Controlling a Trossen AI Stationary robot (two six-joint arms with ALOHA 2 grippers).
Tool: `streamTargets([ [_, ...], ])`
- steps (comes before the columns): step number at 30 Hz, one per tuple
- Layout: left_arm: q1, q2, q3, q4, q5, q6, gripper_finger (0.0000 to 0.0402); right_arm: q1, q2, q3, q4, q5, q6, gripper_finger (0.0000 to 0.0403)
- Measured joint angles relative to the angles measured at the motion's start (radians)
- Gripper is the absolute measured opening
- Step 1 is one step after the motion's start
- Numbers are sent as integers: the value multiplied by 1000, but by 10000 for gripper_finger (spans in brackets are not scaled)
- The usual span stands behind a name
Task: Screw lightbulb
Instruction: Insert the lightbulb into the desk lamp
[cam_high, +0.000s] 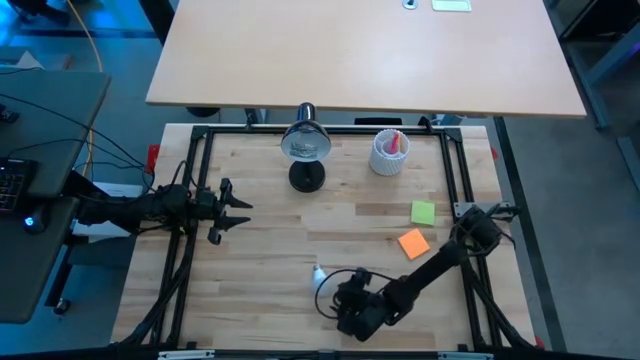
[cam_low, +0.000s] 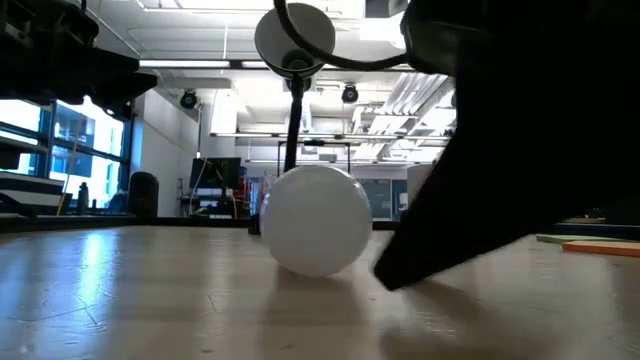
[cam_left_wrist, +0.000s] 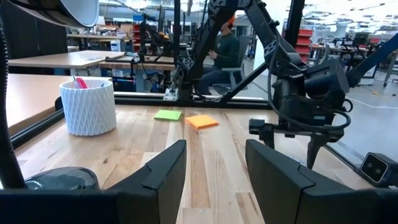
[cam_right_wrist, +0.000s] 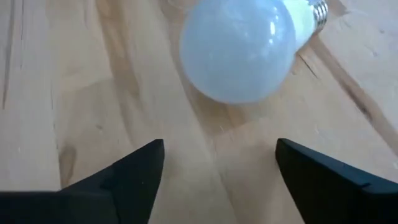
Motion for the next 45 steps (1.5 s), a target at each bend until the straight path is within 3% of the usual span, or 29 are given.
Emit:
streamTargets([
  [4, 0, 0, 0, 0, 0, 0, 161, -5, 37, 0, 108, 43, 30, 325],
  [11, 0, 0, 0, 0, 0, 0, 161, -27, 64, 5, 85, 122, 197, 326],
  [26, 0, 0, 0, 0, 0, 0, 161, -124, 71, -2, 58, 226, 120, 326],
  [30, 0, 0, 0, 0, 0, 0, 161, -128, 71, 0, -3, 238, 125, 323],
  [38, 0, 0, 0, 0, 0, 0, 161, -108, 33, -3, -307, 291, 333, 316],
  [45, 0, 0, 0, 0, 0, 0, 161, -60, -41, -4, -578, 249, 317, 316],
])
